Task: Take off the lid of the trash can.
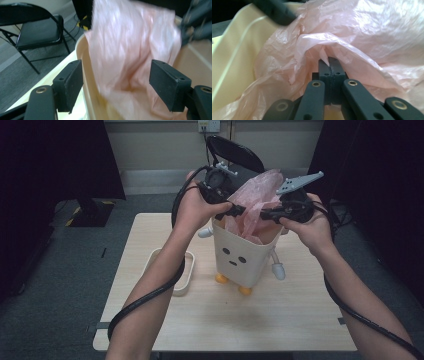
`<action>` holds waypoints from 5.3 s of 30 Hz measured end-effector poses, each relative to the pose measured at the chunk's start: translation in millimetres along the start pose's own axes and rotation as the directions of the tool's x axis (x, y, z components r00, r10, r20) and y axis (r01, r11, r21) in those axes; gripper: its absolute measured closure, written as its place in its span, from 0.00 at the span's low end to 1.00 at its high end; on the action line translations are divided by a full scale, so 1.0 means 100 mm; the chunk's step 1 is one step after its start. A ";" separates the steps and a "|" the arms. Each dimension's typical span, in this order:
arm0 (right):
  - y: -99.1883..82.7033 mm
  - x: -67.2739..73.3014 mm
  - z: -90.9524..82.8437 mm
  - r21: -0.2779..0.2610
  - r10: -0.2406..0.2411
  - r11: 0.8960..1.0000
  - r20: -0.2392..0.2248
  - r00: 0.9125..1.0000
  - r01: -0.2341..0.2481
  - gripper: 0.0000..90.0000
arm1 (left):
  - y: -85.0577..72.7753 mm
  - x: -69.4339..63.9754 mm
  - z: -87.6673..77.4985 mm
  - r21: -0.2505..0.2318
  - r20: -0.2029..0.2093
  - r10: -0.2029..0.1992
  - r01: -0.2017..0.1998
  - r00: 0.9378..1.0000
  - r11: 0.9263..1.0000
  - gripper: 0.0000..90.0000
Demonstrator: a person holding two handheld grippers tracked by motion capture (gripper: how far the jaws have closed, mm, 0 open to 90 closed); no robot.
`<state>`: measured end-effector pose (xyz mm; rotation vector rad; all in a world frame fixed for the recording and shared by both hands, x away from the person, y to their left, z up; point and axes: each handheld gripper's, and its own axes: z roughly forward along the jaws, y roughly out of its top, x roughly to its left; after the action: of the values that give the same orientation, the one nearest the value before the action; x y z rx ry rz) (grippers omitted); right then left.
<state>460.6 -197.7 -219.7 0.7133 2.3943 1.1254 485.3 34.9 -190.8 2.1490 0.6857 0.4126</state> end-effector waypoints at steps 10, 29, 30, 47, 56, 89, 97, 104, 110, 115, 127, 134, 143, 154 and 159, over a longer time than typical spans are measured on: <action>-0.07 -0.02 0.06 -0.017 -0.008 1.000 -0.042 0.999 0.007 1.00 | 0.20 -0.07 0.42 0.052 0.085 0.025 -0.030 0.996 0.998 0.78; -0.03 -0.42 0.00 -0.004 0.105 0.994 0.119 0.987 -0.105 0.49 | 0.00 -0.19 0.44 0.216 0.148 0.047 -0.079 0.988 0.973 0.99; -0.04 -0.42 0.05 0.002 0.113 0.993 0.112 0.987 -0.114 0.54 | -0.01 -0.18 0.44 0.218 0.149 0.047 -0.079 0.988 0.973 0.99; 0.24 -0.11 -0.23 -0.101 0.014 0.995 0.101 0.995 -0.004 0.99 | -0.04 -0.25 0.02 0.138 0.144 0.017 -0.037 0.989 0.990 0.81; -0.02 0.11 -0.01 0.037 -0.105 0.994 0.016 0.994 0.105 0.99 | 0.05 -0.10 -0.08 -0.004 0.044 -0.016 0.016 0.999 1.000 0.30; -0.01 -0.23 0.03 -0.010 0.075 0.997 -0.034 0.997 -0.076 1.00 | -0.08 -0.07 0.09 0.026 0.025 -0.049 0.048 0.999 0.999 0.47; 0.05 -0.05 0.07 0.053 -0.004 0.999 -0.043 0.999 0.007 1.00 | 0.07 0.01 0.00 -0.047 -0.071 -0.063 0.060 0.995 0.997 0.36; 0.03 -0.02 0.04 0.032 0.002 0.999 -0.034 0.999 -0.001 0.88 | 0.15 -0.04 0.33 0.101 -0.043 -0.082 0.086 0.996 0.991 0.88; 0.01 -0.27 -0.21 -0.039 0.115 0.993 0.125 0.985 -0.111 0.37 | 0.09 0.03 0.36 0.195 -0.060 -0.081 0.092 0.995 0.976 1.00; -0.01 -0.52 -0.27 -0.059 0.247 0.969 0.197 0.949 -0.240 0.32 | 0.06 0.10 0.27 0.215 -0.027 -0.106 0.110 0.994 0.970 1.00; 0.04 -0.59 -0.10 -0.054 0.192 0.981 0.070 0.979 -0.188 1.00 | -0.01 0.18 0.14 0.237 0.046 -0.153 0.138 0.987 0.962 1.00; 0.13 -0.29 -0.11 0.005 0.067 0.998 -0.050 0.997 -0.067 1.00 | -0.08 0.21 -0.03 0.241 0.063 -0.175 0.155 0.983 0.958 1.00; 0.14 -0.38 -0.22 -0.053 0.183 0.983 0.144 0.973 -0.177 0.38 | -0.14 0.19 -0.09 0.278 0.066 -0.168 0.143 0.984 0.950 1.00; 0.00 -0.60 0.11 0.024 0.252 0.967 0.073 0.965 -0.254 0.82 | -0.18 0.21 -0.03 0.262 0.086 -0.184 0.156 0.979 0.952 1.00; 0.05 -0.53 0.05 -0.013 0.190 0.982 0.092 0.977 -0.190 0.94 | -0.18 0.20 -0.03 0.250 0.078 -0.182 0.158 0.980 0.955 1.00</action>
<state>506.6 -223.4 -211.1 0.9887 2.2834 1.1443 493.5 58.2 -202.3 2.2974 0.8945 0.1315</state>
